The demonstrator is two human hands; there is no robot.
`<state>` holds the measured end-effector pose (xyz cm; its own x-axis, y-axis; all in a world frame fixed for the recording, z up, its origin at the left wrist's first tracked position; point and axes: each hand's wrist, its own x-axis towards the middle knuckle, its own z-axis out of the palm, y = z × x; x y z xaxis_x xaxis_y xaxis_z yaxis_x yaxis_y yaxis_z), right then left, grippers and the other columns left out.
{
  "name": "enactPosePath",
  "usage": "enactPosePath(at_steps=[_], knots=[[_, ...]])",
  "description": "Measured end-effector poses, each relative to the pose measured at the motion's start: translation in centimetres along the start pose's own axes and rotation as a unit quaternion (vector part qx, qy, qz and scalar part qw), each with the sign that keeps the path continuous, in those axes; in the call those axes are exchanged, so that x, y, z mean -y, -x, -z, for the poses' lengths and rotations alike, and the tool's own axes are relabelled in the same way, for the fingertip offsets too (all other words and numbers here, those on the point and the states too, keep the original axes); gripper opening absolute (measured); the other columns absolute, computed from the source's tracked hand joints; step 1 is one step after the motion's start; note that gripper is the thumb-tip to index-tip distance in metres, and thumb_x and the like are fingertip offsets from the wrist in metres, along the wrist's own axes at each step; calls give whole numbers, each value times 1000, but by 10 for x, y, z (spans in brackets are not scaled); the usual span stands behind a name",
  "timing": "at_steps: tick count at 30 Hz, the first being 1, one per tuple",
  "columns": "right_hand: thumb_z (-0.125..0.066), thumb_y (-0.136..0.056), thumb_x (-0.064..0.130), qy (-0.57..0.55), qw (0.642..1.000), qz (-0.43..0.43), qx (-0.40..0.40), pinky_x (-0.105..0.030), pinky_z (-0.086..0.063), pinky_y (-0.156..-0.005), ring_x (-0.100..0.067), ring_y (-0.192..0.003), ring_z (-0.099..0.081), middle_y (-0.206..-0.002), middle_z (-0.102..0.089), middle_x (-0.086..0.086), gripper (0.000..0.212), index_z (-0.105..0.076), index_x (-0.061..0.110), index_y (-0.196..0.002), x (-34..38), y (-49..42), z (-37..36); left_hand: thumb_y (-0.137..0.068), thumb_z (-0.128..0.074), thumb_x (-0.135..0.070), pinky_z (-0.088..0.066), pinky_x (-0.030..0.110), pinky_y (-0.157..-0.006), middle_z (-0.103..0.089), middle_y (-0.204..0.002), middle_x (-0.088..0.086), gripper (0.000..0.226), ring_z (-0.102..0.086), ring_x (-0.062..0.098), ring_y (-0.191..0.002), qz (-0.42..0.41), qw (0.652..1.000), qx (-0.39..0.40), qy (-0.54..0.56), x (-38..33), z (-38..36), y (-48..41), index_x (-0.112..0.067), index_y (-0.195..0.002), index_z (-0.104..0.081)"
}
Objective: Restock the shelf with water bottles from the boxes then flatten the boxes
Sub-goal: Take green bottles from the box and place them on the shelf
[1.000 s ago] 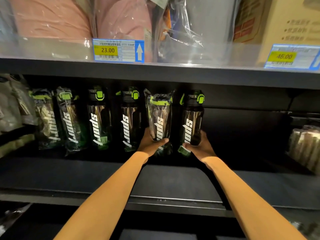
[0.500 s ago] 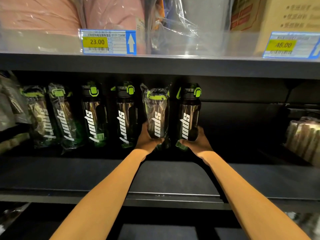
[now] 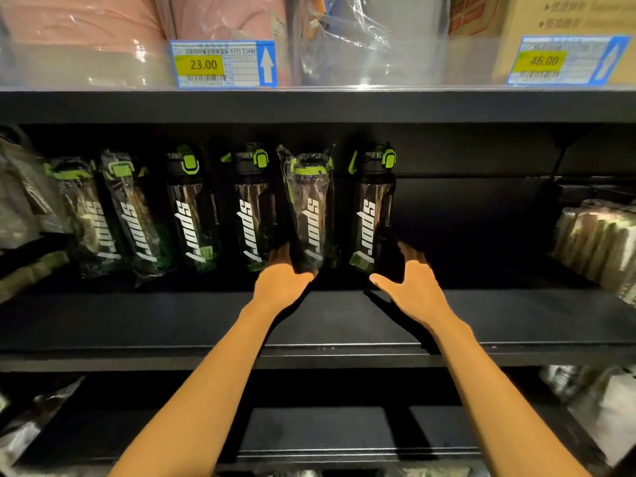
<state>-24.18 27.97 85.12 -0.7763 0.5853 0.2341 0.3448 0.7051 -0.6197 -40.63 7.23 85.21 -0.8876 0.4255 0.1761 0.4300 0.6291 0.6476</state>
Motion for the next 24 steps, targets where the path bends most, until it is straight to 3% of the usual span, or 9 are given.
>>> enactPosePath(at_steps=[1, 2, 5, 10, 16, 20, 24], knots=[[-73, -90, 54, 26, 999, 25, -32, -41, -53, -90, -27, -108, -58, -121, -61, -17, 68, -52, 7, -135, -3, 16, 2, -93, -68, -51, -54, 47, -98, -61, -128, 11, 39, -62, 34, -118, -14, 999, 14, -37, 1, 7, 16, -26, -120, -57], [-72, -91, 50, 31, 996, 56, -63, -39, -48, -101, -27, -124, -52, -132, -57, -13, 66, -51, 9, -139, -5, 32, 3, -96, -65, -52, -54, 45, -97, -63, -124, 9, 35, -62, 31, -115, -43, 997, 22, -64, 4, 14, 32, -25, -117, -59], [-69, -95, 43, 27, 983, 130, -123, -36, -32, -119, -22, -144, -38, -151, -47, -3, 66, -46, 15, -149, -11, 86, -2, -99, -62, -48, -45, 37, -107, -55, -145, -9, 50, -47, 15, -136, -150, 985, 19, -81, 18, 25, 81, -28, -144, -53], [-60, -96, 45, 43, 972, 139, -184, -52, -32, -123, -26, -152, -33, -158, -43, -7, 68, -45, 10, -152, -38, 174, -23, -99, -62, -41, -37, 39, -119, -51, -151, -10, 51, -40, 14, -145, -247, 962, -69, -96, 49, 17, 169, -24, -146, -52], [-61, -96, 46, 43, 991, 72, -99, -49, -29, -124, -30, -153, -30, -163, -36, -10, 75, -36, 11, -158, -113, 299, -47, -97, -66, -24, -43, 45, -114, -61, -140, 10, 42, -54, 29, -134, -274, 950, -133, -69, 78, -35, 294, -5, -135, -64], [-61, -96, 49, 34, 999, 5, -5, -55, -34, -120, -31, -151, -32, -161, -39, -12, 77, -36, 11, -157, -178, 383, -54, -99, -54, -36, -48, 52, -109, -60, -140, 11, 49, -55, 33, -131, -179, 980, -49, -74, 97, -94, 384, -8, -139, -59], [-76, -91, 37, 31, 997, 6, 66, -51, -41, -116, -35, -143, -43, -154, -46, -13, 77, -38, 13, -154, -239, 457, -54, -98, -57, -37, -45, 45, -110, -59, -143, 7, 51, -55, 31, -132, -93, 993, -9, -73, 116, -161, 474, -13, -142, -58]])
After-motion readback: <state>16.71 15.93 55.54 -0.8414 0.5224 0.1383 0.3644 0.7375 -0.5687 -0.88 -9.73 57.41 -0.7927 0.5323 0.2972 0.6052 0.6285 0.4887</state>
